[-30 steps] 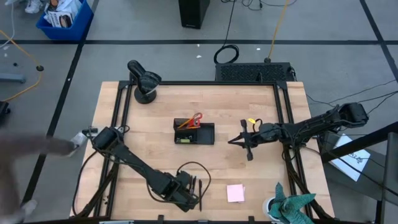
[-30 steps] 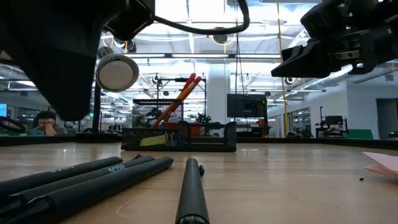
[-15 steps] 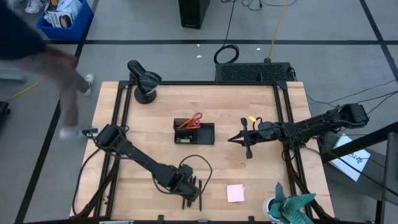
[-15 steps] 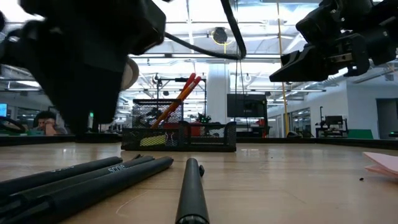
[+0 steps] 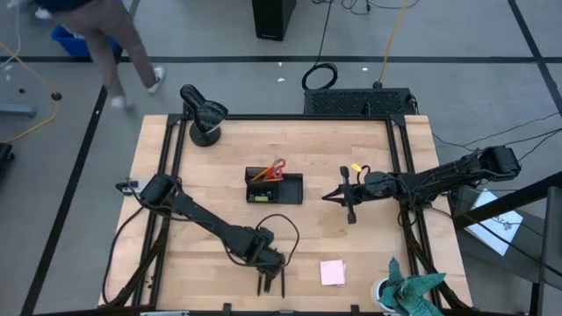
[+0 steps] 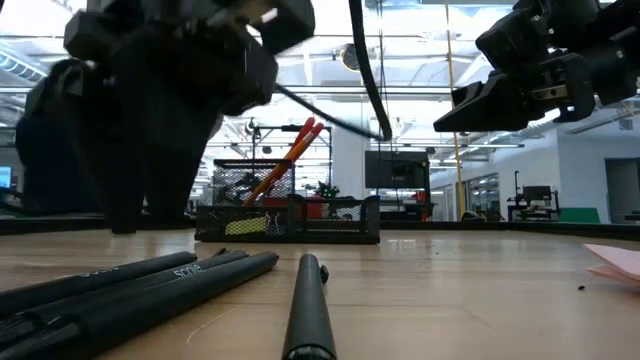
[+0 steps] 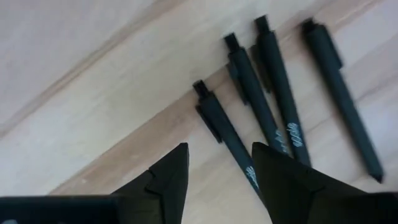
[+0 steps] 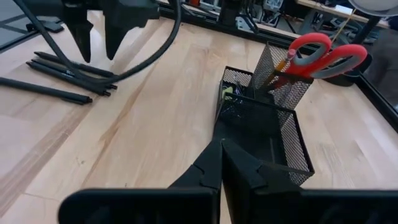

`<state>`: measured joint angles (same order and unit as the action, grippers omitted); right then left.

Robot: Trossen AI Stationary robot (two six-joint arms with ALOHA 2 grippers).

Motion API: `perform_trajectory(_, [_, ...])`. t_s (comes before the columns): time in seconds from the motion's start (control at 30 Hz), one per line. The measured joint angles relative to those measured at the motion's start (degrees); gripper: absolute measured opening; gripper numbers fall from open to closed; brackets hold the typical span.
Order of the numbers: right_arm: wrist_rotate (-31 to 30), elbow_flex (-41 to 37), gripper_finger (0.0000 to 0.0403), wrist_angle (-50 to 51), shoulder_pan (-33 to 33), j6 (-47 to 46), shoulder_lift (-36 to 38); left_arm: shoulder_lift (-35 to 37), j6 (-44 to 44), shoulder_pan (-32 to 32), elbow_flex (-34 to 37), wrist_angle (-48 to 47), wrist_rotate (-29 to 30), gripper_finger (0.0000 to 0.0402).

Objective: Pick and place office supplies into organizer
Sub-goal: Put the black pen into the black desk organizer

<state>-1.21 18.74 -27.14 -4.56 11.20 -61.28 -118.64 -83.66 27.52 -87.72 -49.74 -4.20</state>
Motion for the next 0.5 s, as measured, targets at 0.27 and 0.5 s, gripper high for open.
perform_trajectory(0.27, [0.02, 0.01, 0.0000, -0.33, -0.02, 0.02, 0.00, -2.00, -0.02, -0.02, 0.00, 0.30, -0.71, 0.0182])
perform_trajectory(0.5, [0.02, 0.01, 0.0000, -0.67, -0.02, 0.00, -0.02, -4.32, -0.20, -0.18, -0.34, 0.55, -2.93, 0.0182])
